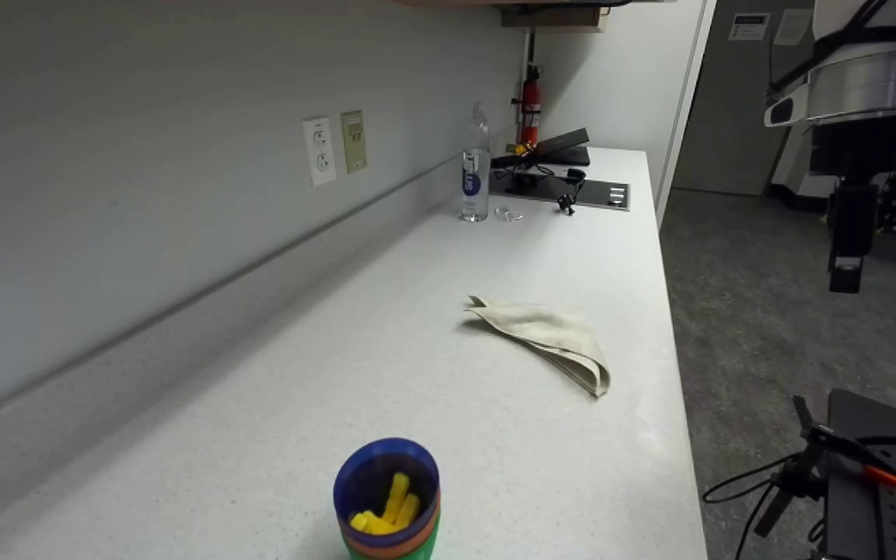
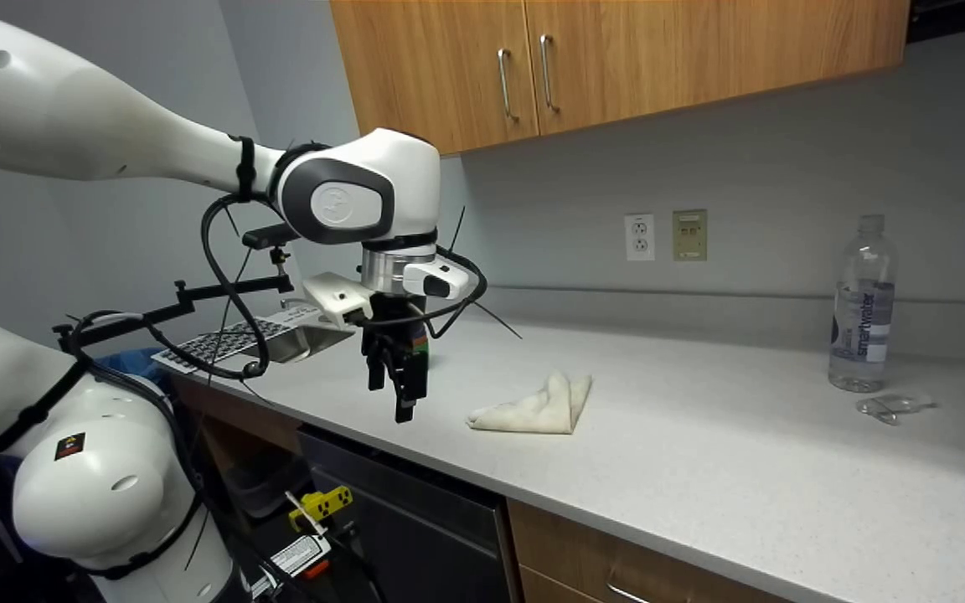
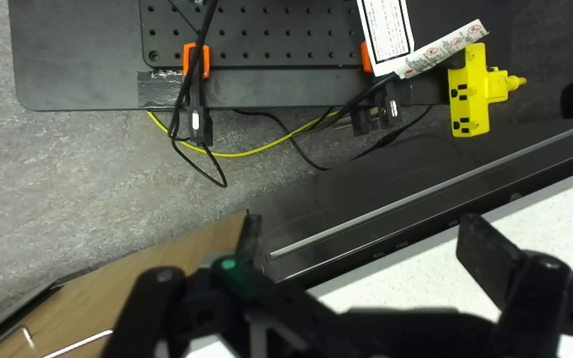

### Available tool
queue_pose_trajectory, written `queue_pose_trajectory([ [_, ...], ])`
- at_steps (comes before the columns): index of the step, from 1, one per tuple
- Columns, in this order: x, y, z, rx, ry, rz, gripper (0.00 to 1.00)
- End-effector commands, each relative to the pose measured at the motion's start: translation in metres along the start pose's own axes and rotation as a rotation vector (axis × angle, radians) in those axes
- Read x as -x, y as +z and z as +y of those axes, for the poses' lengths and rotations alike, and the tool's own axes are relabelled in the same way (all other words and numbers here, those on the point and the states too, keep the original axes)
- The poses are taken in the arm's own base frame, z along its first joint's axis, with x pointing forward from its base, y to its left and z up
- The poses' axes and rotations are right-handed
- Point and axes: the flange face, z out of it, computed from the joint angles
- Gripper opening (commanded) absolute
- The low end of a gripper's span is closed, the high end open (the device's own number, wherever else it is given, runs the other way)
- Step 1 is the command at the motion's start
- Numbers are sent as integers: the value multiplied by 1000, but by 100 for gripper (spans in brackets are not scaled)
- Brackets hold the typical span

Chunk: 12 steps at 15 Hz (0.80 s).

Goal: Unfold the towel

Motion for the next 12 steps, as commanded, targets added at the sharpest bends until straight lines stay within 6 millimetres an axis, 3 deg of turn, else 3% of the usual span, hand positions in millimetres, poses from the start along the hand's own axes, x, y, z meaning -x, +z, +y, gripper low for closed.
queue_pose_trajectory([
  [1, 0, -1, 0, 0, 0, -1, 100],
  [8, 0, -1, 0, 0, 0, -1, 100],
  [12, -13, 3, 0, 29, -26, -8, 100],
])
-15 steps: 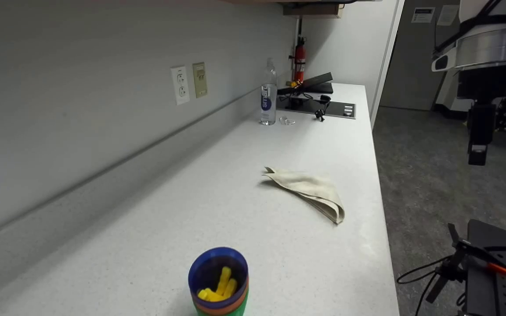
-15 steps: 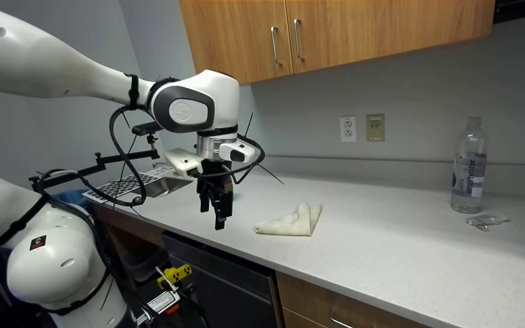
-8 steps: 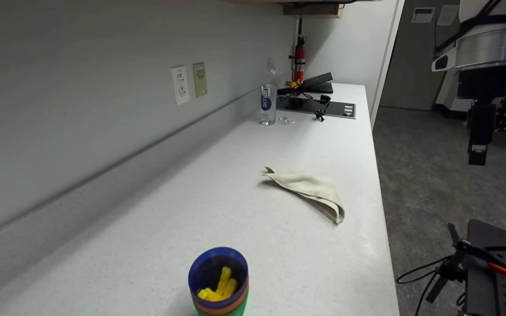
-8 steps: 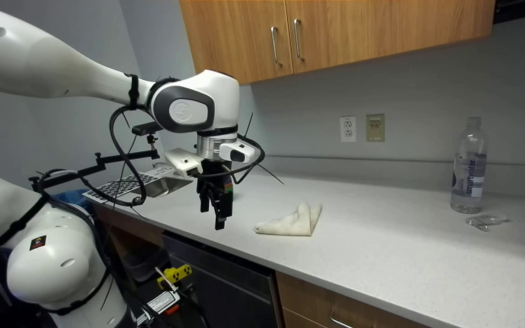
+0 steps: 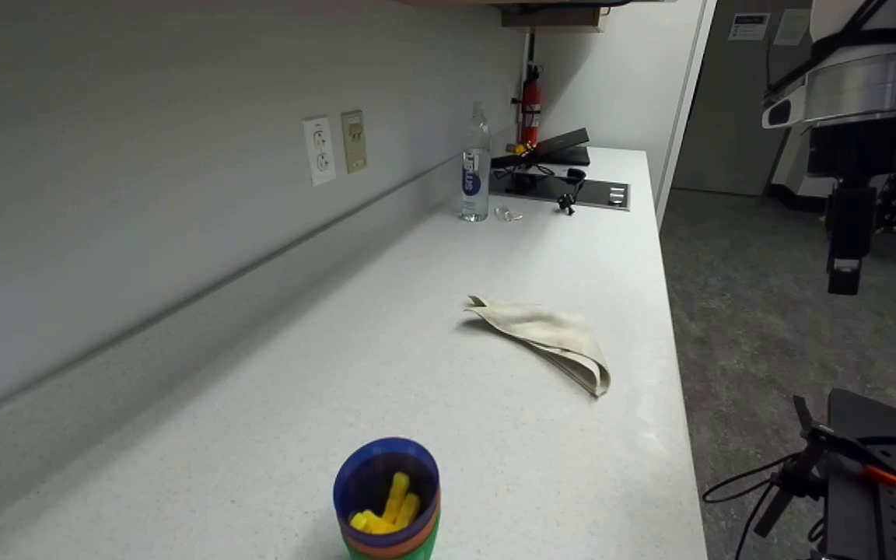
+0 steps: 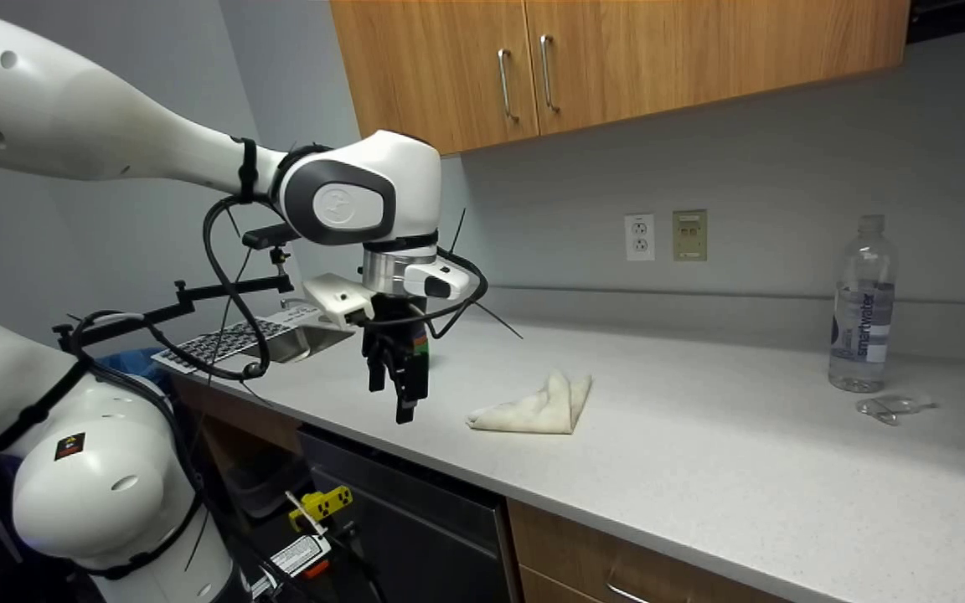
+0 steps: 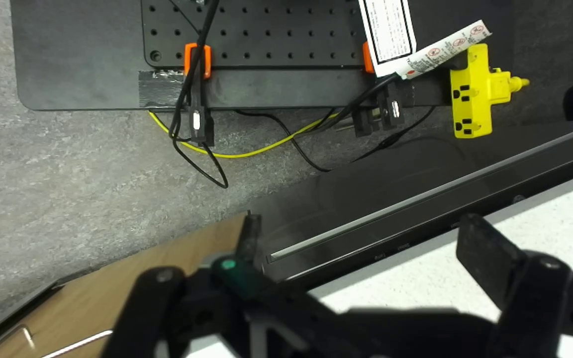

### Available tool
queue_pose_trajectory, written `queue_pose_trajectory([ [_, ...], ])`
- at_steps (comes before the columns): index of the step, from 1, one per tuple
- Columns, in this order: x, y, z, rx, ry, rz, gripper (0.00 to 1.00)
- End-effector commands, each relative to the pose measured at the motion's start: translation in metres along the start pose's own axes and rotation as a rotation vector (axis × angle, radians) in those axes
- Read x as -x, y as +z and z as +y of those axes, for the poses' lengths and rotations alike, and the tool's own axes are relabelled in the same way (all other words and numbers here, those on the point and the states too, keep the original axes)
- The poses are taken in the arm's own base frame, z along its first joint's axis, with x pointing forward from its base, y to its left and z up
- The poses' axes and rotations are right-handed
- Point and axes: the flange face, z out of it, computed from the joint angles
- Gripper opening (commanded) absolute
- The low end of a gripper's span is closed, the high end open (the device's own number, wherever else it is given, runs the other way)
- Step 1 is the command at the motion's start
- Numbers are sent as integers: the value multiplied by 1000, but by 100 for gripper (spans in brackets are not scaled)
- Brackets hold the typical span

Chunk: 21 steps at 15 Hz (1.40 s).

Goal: Unfold the towel

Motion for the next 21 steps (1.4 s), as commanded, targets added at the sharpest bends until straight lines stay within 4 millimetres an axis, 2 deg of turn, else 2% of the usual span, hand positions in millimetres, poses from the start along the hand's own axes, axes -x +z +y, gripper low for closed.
queue_pose_trajectory([
  [1, -15, 3, 1, 30, -26, -11, 100],
  [2, -16, 4, 1, 49, -14, -3, 100],
  [3, -7, 4, -1, 17, -6, -13, 100],
  [9, -14, 9, -1, 32, -10, -15, 100],
  [11, -16, 3, -9, 39, -29, 9, 100],
  [16, -11, -17, -48, 103, -136, 68, 100],
  [21, -4, -38, -111, 112, -295, 236, 100],
])
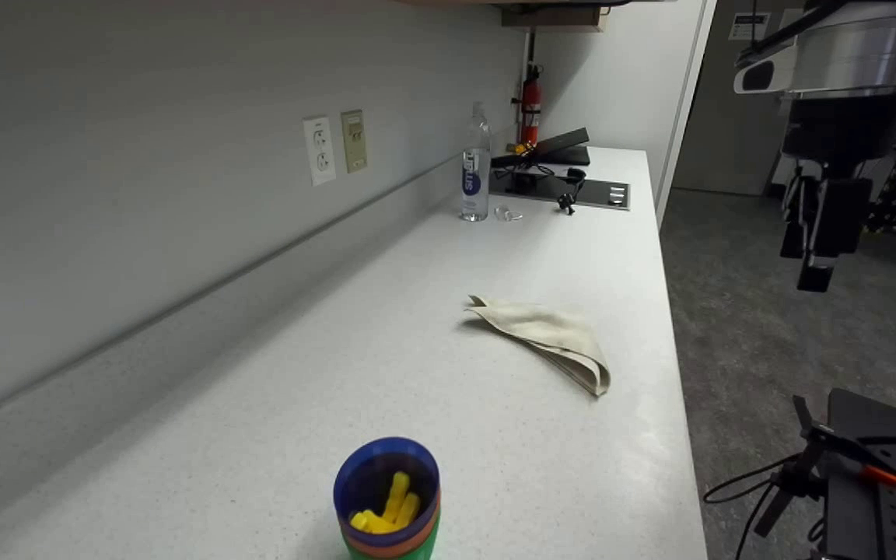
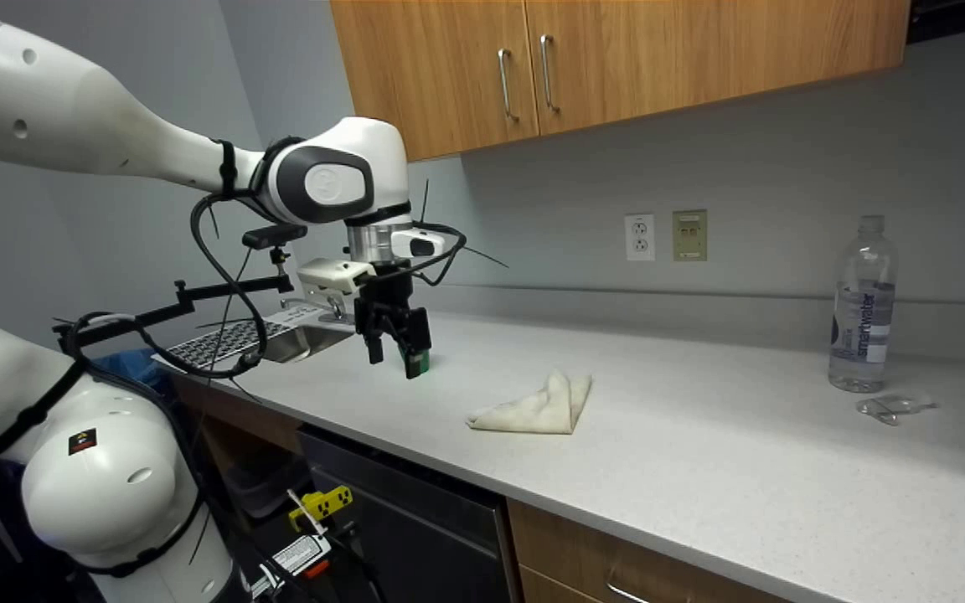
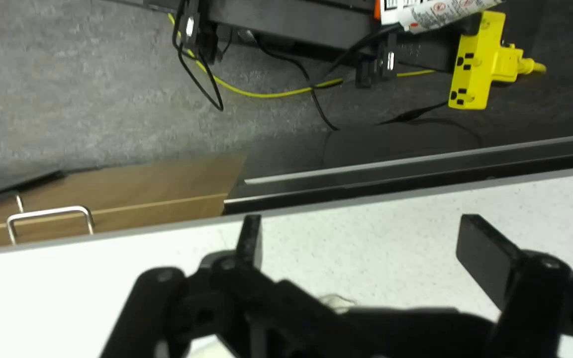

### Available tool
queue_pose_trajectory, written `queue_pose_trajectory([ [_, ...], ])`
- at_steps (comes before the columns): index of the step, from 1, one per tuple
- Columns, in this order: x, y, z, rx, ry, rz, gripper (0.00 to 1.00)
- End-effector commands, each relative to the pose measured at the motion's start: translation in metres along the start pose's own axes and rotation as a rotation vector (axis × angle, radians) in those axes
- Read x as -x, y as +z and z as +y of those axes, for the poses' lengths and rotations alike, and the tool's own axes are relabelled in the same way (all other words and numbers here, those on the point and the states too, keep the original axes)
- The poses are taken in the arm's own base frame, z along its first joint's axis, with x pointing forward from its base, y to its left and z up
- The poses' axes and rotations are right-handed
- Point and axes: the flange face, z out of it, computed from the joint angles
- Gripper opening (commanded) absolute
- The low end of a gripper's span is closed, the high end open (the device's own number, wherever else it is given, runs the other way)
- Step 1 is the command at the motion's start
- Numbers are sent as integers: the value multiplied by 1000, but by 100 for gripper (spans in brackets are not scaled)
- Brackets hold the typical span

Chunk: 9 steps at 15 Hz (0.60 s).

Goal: Unfold the towel

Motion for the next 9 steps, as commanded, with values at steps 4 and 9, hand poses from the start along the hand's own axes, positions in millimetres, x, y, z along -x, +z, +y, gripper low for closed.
queue_pose_trajectory([
  [4, -12, -17, -36, 16, -79, 141, 100],
  [9, -12, -9, -30, 22, -64, 121, 100],
])
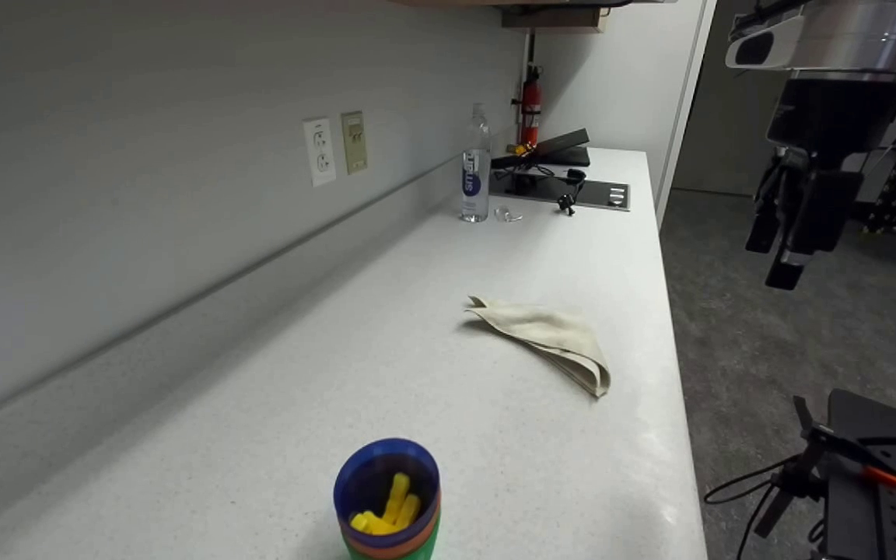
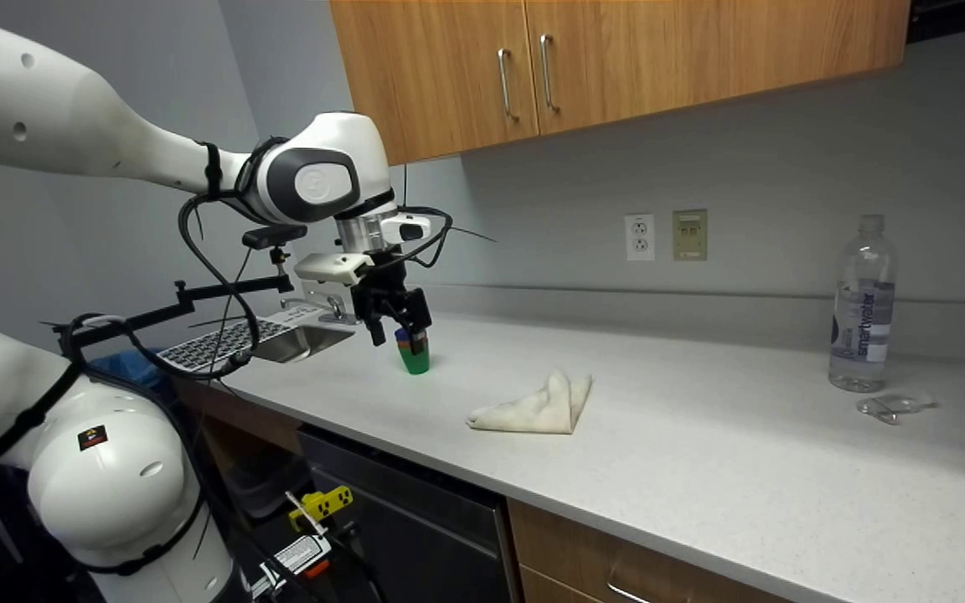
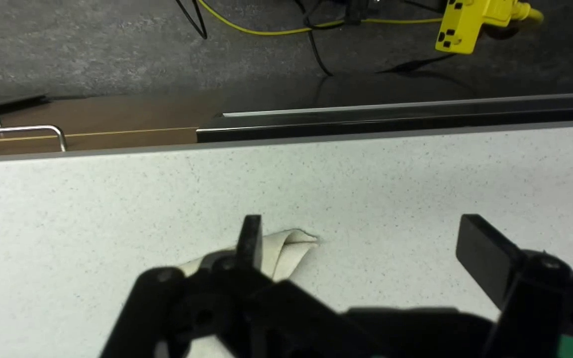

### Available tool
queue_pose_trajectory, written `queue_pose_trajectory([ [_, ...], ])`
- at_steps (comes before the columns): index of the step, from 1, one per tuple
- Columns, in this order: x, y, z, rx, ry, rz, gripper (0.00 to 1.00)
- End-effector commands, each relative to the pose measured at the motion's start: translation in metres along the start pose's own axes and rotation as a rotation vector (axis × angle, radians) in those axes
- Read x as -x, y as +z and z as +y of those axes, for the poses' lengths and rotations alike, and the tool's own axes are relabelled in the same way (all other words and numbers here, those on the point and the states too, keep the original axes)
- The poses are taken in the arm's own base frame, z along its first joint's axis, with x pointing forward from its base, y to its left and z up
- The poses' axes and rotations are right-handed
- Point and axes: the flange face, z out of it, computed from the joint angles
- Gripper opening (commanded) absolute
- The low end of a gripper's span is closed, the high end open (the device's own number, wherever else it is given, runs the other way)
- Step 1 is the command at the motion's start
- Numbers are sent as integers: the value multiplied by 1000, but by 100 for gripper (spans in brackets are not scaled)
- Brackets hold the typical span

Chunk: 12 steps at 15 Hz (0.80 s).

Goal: Unfold the towel

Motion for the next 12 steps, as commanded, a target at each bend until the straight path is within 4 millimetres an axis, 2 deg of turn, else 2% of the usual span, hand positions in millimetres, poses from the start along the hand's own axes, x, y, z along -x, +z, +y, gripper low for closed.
queue_pose_trajectory([
  [1, 0, 6, 7, 18, 19, -8, 100],
  [3, -10, 8, 14, 45, 31, -5, 100],
  [6, -36, 6, 21, 82, 24, 34, 100],
  [10, -84, 2, 8, 149, -65, 123, 100],
  [12, -109, 8, -1, 156, -118, 141, 100],
])
